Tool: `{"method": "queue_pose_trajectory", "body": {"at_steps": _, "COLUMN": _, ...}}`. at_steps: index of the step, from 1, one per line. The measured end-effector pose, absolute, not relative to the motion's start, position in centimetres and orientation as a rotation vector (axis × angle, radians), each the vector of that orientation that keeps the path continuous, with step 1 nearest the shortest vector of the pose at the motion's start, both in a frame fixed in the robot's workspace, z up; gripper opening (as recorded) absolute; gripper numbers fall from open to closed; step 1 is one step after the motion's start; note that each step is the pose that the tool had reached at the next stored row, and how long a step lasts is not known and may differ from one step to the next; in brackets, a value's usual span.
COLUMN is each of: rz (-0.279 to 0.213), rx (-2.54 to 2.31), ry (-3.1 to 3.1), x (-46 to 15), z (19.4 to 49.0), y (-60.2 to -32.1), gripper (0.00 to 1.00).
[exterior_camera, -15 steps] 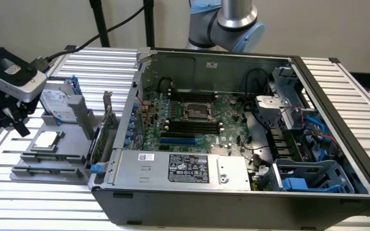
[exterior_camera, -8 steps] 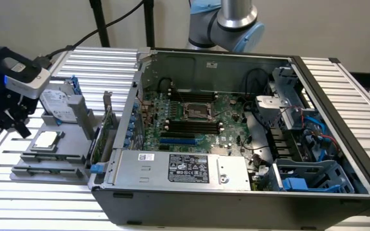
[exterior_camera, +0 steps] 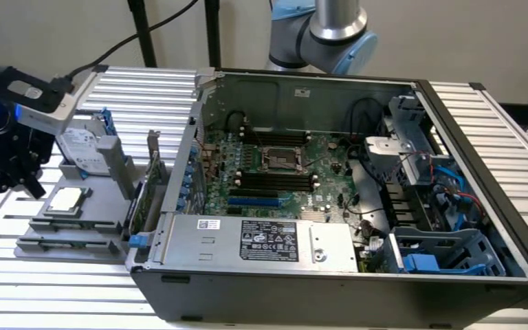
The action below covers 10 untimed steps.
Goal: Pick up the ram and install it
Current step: 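Pick up the ram and move it above insertion slot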
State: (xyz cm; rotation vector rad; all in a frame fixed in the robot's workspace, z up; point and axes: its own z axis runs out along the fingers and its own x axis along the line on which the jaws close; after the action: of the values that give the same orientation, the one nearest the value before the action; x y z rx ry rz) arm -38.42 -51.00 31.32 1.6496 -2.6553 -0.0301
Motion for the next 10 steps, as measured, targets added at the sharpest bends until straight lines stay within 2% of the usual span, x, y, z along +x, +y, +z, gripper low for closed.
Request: {"method": "queue_pose_trajectory", "body": {"at_steps": 10, "rz": -0.017, "rx": 1.884, "ry": -2.493, "x": -38.42, "z": 30.94, "y": -51.0, "gripper": 0.11}}
